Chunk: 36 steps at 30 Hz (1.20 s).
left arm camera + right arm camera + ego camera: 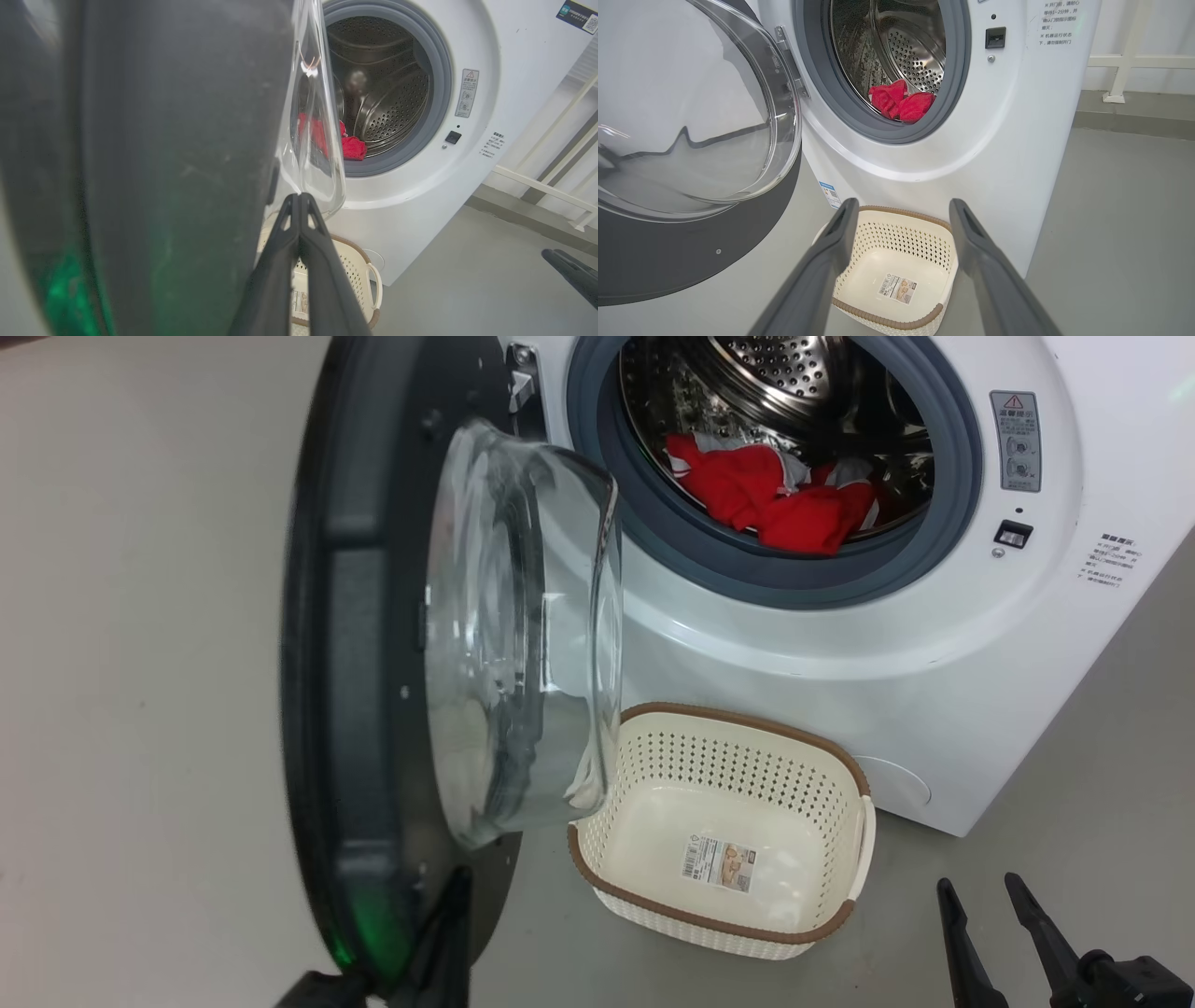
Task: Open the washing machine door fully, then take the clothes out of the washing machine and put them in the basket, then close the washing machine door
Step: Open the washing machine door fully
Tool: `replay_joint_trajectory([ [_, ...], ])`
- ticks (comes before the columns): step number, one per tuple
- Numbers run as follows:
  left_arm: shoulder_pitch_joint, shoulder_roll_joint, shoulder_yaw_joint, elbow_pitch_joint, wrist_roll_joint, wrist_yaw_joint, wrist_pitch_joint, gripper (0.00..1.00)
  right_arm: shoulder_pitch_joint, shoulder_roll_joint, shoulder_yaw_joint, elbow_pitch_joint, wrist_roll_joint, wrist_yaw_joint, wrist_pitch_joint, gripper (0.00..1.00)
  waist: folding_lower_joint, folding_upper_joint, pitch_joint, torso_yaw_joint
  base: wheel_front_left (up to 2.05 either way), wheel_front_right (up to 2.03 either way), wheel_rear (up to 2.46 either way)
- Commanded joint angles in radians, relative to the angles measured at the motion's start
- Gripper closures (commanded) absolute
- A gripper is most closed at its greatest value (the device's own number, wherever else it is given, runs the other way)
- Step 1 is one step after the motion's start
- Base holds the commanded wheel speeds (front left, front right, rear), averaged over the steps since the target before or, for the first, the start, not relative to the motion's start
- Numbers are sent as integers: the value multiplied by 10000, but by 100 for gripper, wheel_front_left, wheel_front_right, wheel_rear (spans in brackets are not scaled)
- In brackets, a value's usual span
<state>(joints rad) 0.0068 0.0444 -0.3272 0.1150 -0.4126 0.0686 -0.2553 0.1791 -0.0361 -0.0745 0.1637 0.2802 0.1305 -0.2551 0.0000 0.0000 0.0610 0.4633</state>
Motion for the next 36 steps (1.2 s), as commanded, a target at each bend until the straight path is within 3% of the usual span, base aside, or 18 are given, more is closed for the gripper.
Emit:
replay_joint_trajectory([
  [1,-109,58,808,-188,118,189,-65,100,-323,-145,311,-267,-95,2,-66,0,0,0,48,-7,0,0,0],
  [20,-674,58,3877,149,721,48,-65,100,-496,-257,276,-329,-110,2,-67,0,0,0,367,-226,0,0,0],
  [36,-2277,75,6680,1575,1803,-630,-65,100,-730,-485,324,-364,-38,2,-67,0,0,0,766,-535,0,0,0],
])
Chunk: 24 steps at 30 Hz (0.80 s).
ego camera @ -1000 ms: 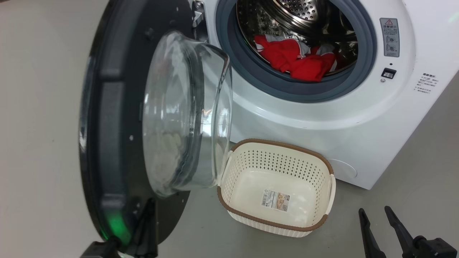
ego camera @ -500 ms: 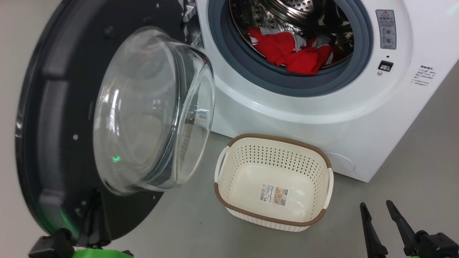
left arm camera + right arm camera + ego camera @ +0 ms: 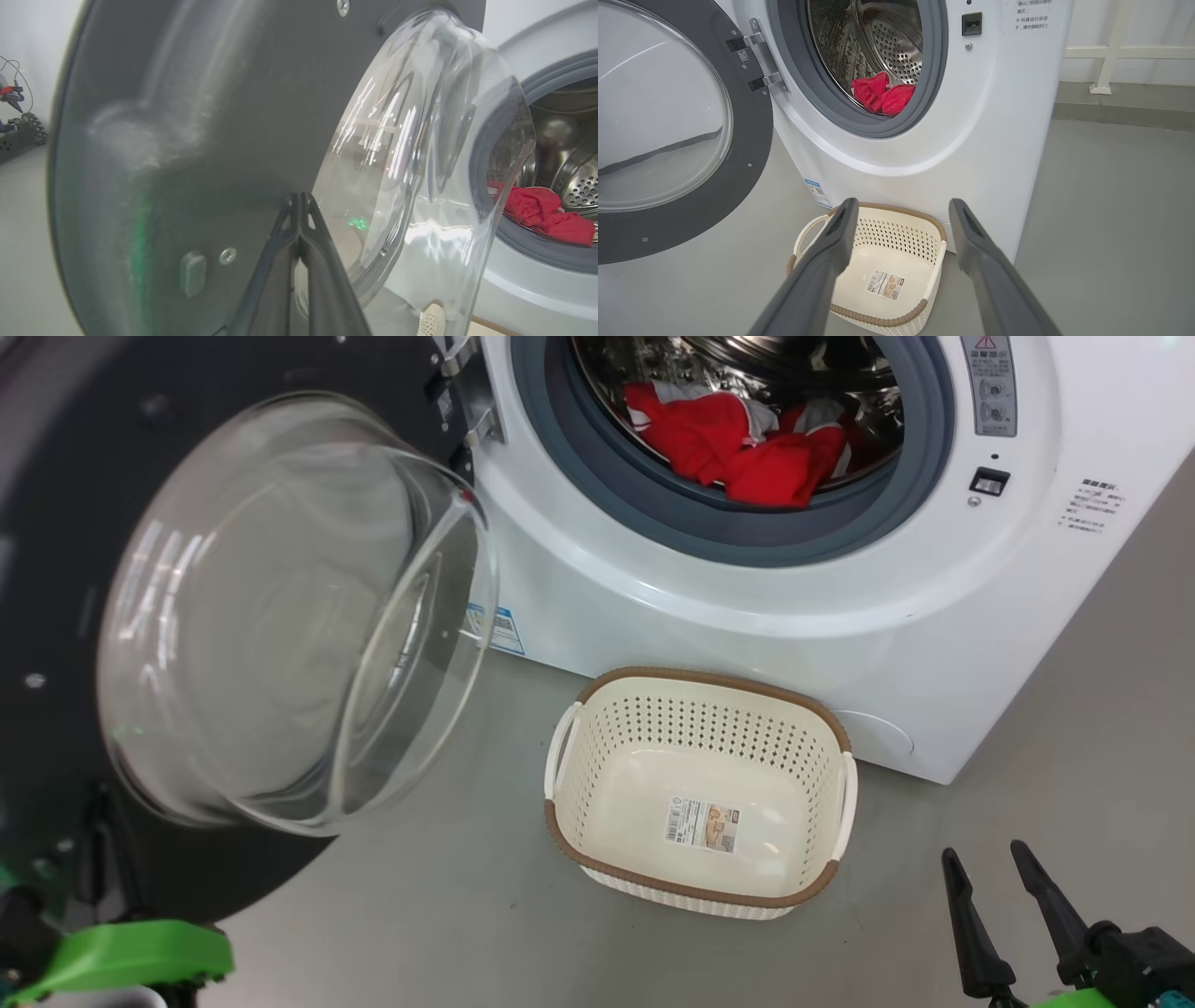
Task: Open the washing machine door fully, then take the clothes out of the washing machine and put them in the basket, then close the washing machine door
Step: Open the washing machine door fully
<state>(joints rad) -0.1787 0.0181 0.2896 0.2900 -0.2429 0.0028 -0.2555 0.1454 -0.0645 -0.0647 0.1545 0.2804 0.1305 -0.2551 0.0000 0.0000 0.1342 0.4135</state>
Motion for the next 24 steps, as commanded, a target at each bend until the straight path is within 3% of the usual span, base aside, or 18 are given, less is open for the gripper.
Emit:
replay_joint_trajectory([
  [1,-543,366,672,-58,197,-18,-63,100,-402,-216,233,-279,-40,2,-67,0,0,0,61,-64,0,0,0],
  [12,-1766,694,2016,1196,911,-274,-63,100,-525,-423,280,-354,5,2,-67,0,0,0,337,-309,0,0,0],
  [24,-2438,955,2688,2042,1460,-443,-63,100,-525,-479,365,-385,14,2,-67,0,0,0,318,-421,0,0,0],
])
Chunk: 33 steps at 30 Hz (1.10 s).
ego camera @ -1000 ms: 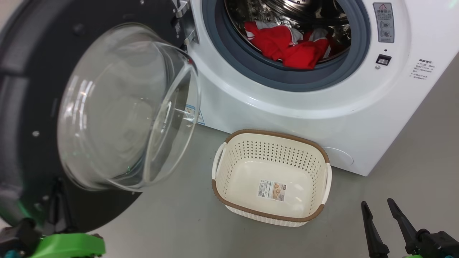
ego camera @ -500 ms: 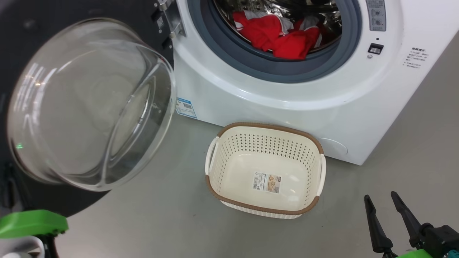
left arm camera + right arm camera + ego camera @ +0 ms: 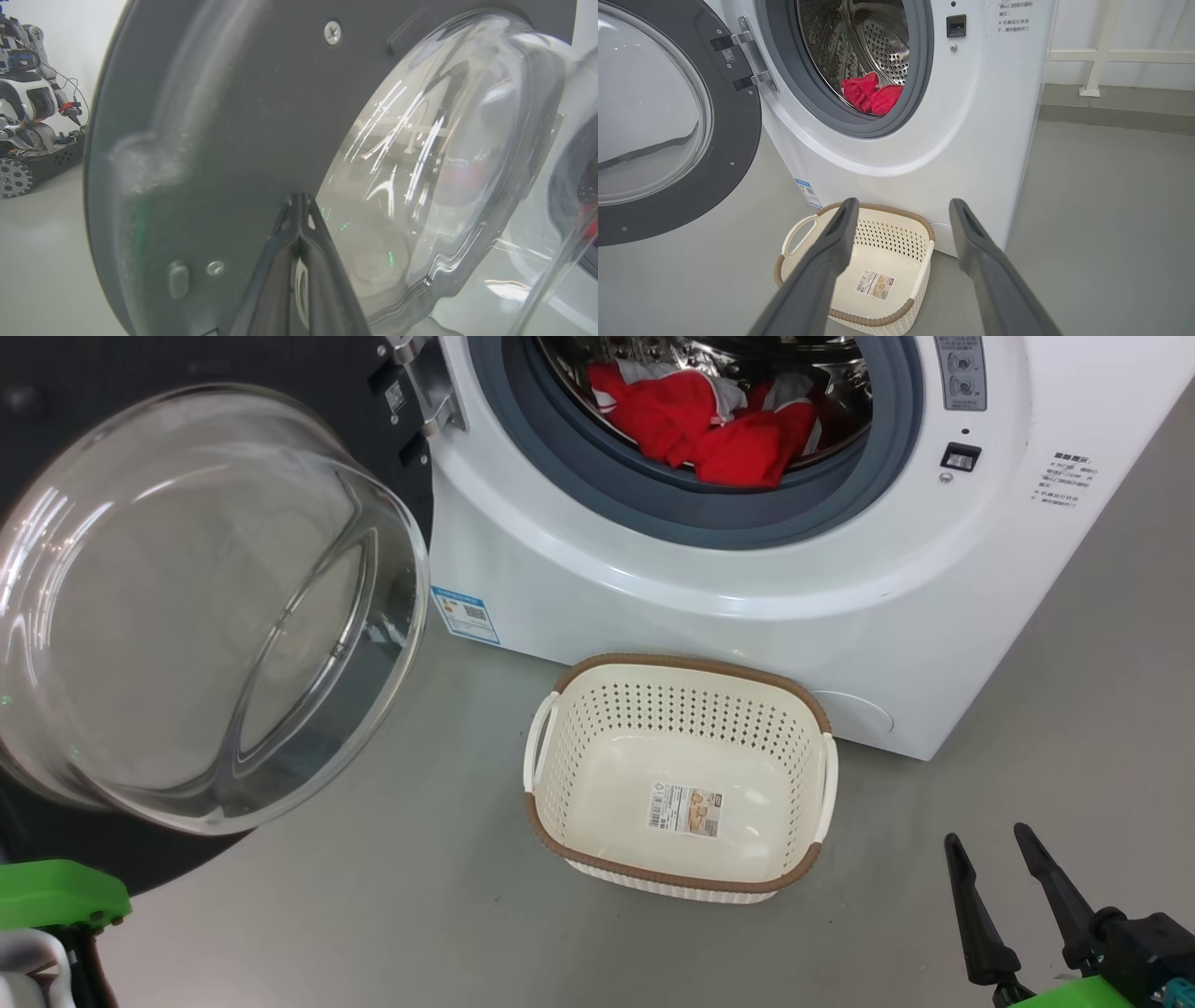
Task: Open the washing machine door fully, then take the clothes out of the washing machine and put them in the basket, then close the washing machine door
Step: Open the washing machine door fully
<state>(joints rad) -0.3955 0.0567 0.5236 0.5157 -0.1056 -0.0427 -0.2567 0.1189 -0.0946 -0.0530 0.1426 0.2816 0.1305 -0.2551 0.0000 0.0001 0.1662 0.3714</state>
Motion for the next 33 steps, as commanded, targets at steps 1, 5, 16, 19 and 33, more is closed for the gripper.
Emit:
replay_joint_trajectory([
  [1,-271,574,343,-186,150,-16,-51,100,-258,-170,257,-260,7,2,-67,0,0,-1,-20,-1,0,0,0],
  [5,-211,527,349,-136,301,-122,-51,100,-226,-125,295,-252,12,2,-67,0,0,-1,-141,24,0,0,0],
  [16,683,114,69,-618,378,-502,-51,100,-133,21,389,-195,12,2,-67,0,0,-1,-490,26,0,0,0],
  [19,1064,27,-92,-870,294,-611,-51,100,-115,67,400,-169,7,2,-67,0,0,-1,-604,-4,0,0,0],
  [33,2547,-61,-1551,-1692,-586,-859,-51,93,-50,265,227,-123,17,2,-67,0,0,-1,-915,-368,0,0,0],
])
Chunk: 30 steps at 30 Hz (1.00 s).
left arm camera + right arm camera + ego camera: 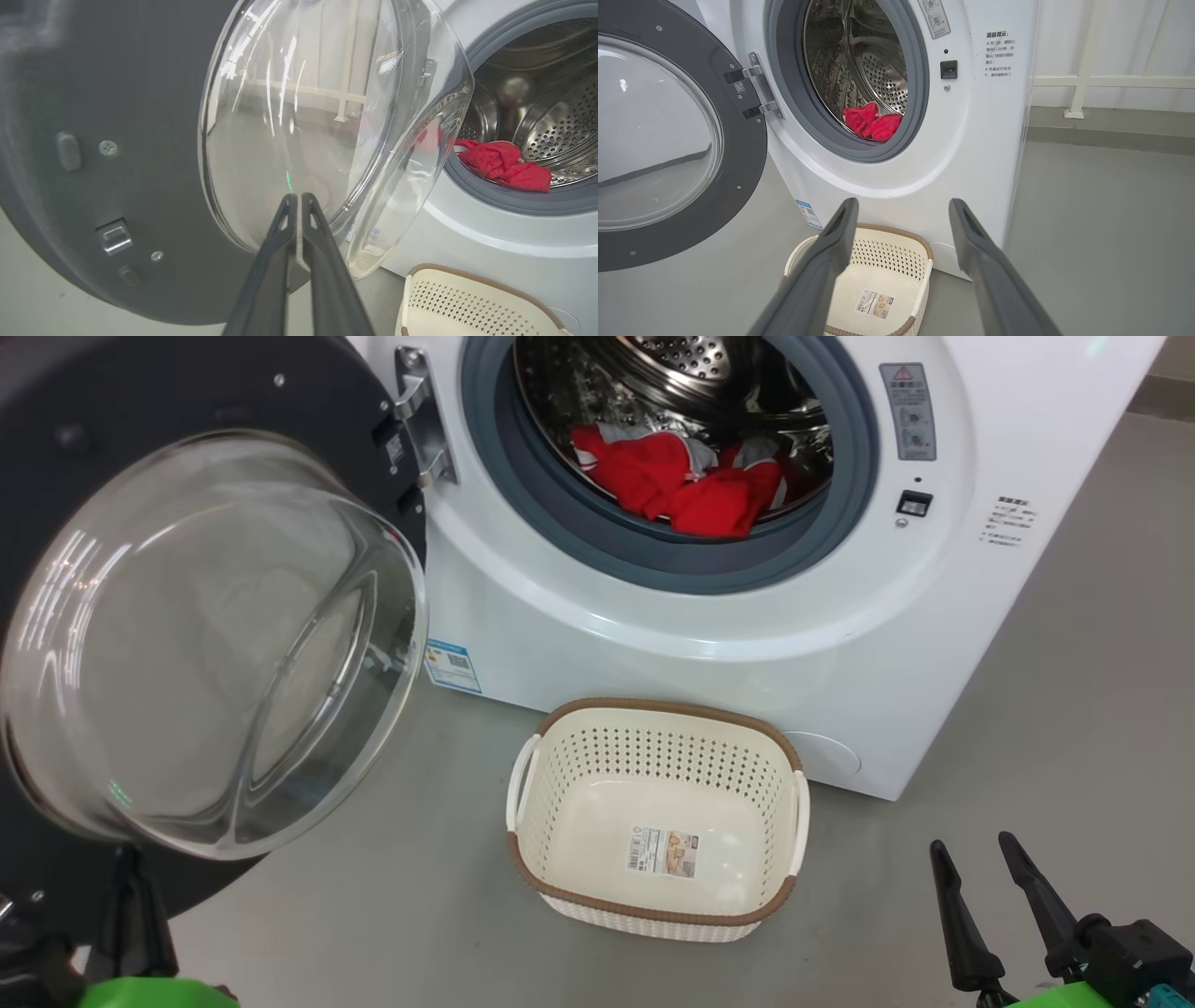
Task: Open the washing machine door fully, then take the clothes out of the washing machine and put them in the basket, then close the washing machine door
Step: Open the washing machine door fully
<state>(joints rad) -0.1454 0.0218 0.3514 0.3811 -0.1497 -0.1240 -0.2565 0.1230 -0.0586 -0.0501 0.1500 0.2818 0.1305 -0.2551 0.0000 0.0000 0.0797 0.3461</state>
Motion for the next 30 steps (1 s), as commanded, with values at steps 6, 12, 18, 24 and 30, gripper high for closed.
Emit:
replay_joint_trajectory([
  [6,548,286,-489,-745,-624,-57,-53,79,-137,-32,118,-194,37,2,-67,0,0,0,-102,-564,0,0,0],
  [12,787,286,-1047,-1066,-977,-63,-53,58,-197,1,46,-212,49,2,-67,0,0,0,-46,-1014,0,0,0],
  [18,969,286,-1675,-1426,-1117,-65,-53,6,-263,33,-98,-206,97,2,-67,0,0,0,44,-1608,0,0,0],
  [24,984,285,-2029,-1638,-1062,-66,-53,0,-399,53,-235,-203,136,2,-67,0,0,0,156,-2216,0,0,0],
  [30,1070,285,-2351,-1824,-968,-66,-53,0,-474,63,-295,-184,163,2,-67,0,0,0,163,-2831,0,0,0],
])
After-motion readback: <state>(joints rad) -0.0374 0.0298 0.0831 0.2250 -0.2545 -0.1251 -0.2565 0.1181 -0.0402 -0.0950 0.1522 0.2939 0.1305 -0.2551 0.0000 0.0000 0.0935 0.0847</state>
